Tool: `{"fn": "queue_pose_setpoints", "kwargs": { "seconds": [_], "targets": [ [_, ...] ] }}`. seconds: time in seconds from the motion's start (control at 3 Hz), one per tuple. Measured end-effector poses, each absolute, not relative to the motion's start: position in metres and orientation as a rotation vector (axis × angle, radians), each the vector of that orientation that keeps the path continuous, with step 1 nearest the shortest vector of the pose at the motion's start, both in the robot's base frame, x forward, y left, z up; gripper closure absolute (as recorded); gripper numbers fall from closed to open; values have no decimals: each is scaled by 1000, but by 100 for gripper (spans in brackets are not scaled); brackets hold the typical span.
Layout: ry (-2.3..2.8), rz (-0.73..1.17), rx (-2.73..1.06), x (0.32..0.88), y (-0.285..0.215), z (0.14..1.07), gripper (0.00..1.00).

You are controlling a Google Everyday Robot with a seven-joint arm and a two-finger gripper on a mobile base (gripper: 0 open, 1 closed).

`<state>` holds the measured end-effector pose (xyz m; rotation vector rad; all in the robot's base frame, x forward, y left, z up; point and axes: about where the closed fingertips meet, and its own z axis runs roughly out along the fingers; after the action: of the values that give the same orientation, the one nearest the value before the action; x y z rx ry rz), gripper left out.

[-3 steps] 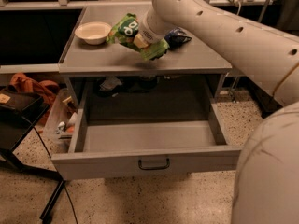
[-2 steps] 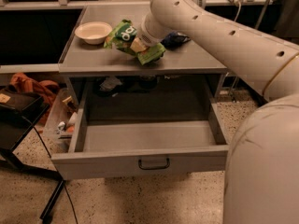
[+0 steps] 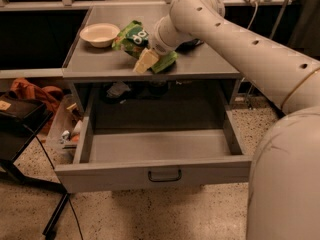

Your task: Pick green rice chip bag from top drawer and place on counter

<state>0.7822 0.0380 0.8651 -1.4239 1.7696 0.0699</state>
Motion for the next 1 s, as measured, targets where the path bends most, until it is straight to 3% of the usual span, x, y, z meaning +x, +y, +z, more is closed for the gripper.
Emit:
{"fn": "queue_pose_setpoints", "kwargs": {
  "seconds": [1.0],
  "targets": [
    [1658, 240, -1486, 753, 6, 886, 0]
  ]
}}
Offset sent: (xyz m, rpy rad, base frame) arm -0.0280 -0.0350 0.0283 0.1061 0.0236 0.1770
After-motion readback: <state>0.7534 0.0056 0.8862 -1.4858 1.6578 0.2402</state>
